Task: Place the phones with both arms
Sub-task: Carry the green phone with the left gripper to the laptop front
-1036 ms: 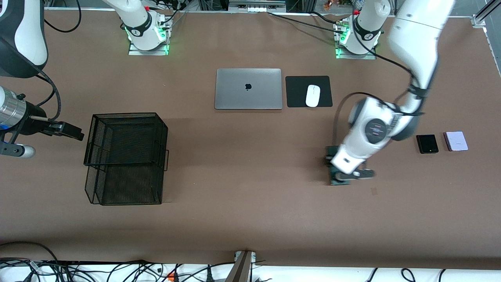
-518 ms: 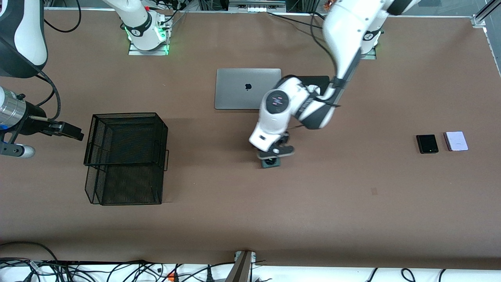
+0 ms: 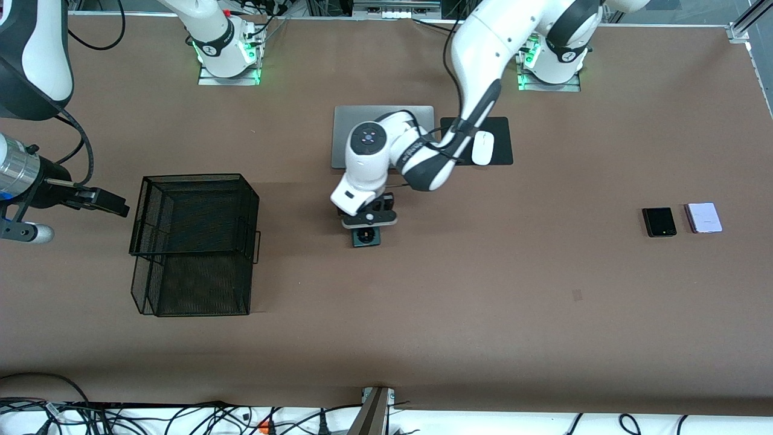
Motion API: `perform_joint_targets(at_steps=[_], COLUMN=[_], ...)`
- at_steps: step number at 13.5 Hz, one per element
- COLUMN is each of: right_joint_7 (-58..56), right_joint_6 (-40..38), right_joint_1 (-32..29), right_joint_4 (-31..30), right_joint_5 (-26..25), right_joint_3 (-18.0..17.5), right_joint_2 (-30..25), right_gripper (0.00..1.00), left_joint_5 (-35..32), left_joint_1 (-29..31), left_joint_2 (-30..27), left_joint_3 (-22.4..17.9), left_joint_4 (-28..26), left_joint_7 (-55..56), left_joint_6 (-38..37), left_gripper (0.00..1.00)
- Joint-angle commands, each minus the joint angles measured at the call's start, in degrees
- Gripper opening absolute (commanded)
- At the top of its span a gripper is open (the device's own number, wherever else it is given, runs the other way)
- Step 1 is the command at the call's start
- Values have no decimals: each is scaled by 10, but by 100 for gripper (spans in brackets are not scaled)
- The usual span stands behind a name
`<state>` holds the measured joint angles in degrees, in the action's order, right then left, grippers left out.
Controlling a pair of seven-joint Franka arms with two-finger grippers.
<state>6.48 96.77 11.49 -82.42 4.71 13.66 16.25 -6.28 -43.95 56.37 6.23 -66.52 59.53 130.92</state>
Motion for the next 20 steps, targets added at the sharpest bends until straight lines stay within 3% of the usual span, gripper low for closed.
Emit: perform_joint_targets(at_steps=[1, 7, 8, 9, 10, 14, 17, 20], right_joint_7=[-5, -5, -5, -5, -5, -5, -5, -5], right_joint_6=[3, 3, 3, 3, 3, 2, 1, 1], right_joint_1=[-3, -3, -3, -2, -3, -4, -4, -2], right_joint_4=[-3, -3, -3, -3, -3, -5, -5, -4], right_joint_5=[8, 8, 8, 8, 8, 8, 5, 1], right_joint_3=[-1, -1, -1, -1, -1, -1, -1, -2], right_joint_2=[-3, -3, -3, -3, -3, -3, -3, -3], right_gripper=[100, 100, 100, 100, 100, 100, 100, 100], left_joint_5=[1, 0, 0, 0, 0, 2, 6, 21], left_joint_1=[-31, -67, -68, -68, -68, -50, -10, 69], left_joint_2=[44, 61, 62, 62, 61, 30, -19, -124], left_joint_3=[-25, -47, -50, -51, -56, -68, -62, -27], left_joint_4=[70, 70, 70, 70, 70, 72, 68, -26], left_joint_7=[5, 8, 14, 22, 24, 20, -3, -71], left_joint_6=[-14, -10, -2, 4, 5, -8, -64, -138], left_gripper=[0, 0, 21, 78, 100, 100, 100, 100])
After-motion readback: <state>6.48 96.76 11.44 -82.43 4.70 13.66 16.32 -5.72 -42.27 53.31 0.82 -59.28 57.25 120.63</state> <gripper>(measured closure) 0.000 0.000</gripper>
